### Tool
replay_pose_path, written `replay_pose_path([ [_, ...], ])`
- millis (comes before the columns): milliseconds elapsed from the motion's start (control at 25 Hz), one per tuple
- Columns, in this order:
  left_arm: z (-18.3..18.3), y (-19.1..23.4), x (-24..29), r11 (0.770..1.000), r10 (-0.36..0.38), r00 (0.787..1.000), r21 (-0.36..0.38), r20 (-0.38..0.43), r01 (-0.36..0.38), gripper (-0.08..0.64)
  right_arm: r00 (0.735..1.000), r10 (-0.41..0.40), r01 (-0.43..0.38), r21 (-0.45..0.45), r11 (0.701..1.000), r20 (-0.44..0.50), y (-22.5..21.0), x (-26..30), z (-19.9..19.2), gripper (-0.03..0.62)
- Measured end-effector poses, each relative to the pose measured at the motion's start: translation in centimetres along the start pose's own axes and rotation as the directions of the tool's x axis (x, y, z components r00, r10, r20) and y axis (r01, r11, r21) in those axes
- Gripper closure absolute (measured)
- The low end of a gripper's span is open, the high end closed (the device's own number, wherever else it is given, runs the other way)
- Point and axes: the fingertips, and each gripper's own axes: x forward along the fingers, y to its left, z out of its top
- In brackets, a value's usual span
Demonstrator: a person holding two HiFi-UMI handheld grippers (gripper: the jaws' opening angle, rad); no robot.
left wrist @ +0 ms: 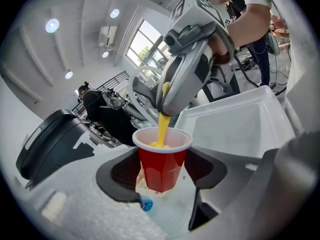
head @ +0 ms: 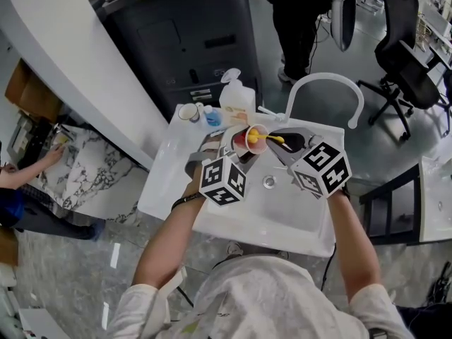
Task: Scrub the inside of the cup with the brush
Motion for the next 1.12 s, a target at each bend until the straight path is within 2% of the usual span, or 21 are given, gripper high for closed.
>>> replay_pose_path([
  [320, -0.4, 0.3, 0.2, 1.000, 0.014, 1.000, -0.019, -0.001, -0.014, 0.284, 0.999, 0.011, -0.010, 0.012, 1.000, -0.041, 0.2, 0.2, -1.0, 0.557],
  [1120, -1.0, 0.4, 0.5, 0.998, 0.021, 1.000, -0.059, -0.003, -0.021, 0.285, 0.999, 0.049, -0.050, 0.067, 0.997, 0.015, 1.6, -0.3, 0.0, 0.557],
])
